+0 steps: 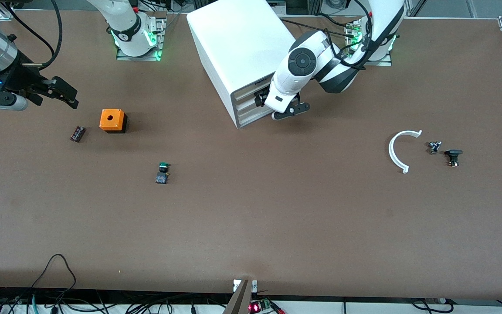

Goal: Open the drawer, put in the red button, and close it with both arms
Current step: 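Push the drawer shut with the left gripper while the right gripper retracts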

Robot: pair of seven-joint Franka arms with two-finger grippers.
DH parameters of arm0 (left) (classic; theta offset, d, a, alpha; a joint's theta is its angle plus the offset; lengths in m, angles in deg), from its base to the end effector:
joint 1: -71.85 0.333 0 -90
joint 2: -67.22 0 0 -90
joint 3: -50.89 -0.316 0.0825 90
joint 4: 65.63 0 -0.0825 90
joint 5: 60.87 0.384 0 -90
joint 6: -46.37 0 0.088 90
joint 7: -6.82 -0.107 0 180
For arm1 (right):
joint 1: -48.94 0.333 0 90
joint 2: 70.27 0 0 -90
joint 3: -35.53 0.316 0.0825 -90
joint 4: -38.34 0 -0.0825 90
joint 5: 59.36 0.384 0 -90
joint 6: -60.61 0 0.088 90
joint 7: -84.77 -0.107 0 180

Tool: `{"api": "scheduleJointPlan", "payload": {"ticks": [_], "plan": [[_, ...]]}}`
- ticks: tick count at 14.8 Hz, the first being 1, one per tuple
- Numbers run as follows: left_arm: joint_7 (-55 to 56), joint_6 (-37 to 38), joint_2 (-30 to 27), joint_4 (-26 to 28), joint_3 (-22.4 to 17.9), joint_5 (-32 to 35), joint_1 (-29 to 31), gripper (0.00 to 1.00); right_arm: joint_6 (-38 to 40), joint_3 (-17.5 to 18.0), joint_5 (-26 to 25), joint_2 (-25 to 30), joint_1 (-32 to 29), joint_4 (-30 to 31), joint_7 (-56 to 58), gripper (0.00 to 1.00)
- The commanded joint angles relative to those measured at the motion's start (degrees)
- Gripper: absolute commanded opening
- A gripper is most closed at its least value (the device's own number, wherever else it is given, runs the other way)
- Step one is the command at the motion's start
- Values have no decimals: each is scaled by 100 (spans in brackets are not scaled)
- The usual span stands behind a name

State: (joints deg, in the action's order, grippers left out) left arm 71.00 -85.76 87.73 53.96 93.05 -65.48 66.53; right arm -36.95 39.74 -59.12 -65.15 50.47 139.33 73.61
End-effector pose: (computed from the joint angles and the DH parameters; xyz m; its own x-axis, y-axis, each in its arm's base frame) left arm 0.3945 -0.4197 0.2920 0.8951 0.3399 -0.2887 0.3734 -0.9252 0.0682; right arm 0.5327 0.0555 0.5934 0.9950 -0.0951 0.0292 -0.0951 -0.9955 -0.0033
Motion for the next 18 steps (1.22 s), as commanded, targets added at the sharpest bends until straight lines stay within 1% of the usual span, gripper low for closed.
{"api": "scheduleJointPlan", "payload": {"ticks": [1,5,7,9,11,12,14,18], "plan": [[164,90,-126,74,117,136,-4,99,88,9,64,-28,-48,-150,149,100],[155,310,-126,-40,126,136,5,99,88,18,28,-107,-39,-247,88,100],[59,494,-179,-120,117,144,119,99,97,27,19,-116,-30,-308,96,100],[41,950,-205,-504,47,231,181,99,106,27,19,-125,-30,-335,149,100],[-168,1538,-197,-918,47,783,408,99,97,18,28,-186,-48,-361,176,100],[-431,1785,-197,-1102,47,977,505,99,97,9,19,-186,-48,-379,184,100],[-1107,2242,-197,-1471,47,1014,847,99,97,-8,19,-195,-48,-414,184,100],[-2934,3200,-223,-2245,38,1049,1620,99,228,-8,19,-239,-74,-589,176,100]]}}
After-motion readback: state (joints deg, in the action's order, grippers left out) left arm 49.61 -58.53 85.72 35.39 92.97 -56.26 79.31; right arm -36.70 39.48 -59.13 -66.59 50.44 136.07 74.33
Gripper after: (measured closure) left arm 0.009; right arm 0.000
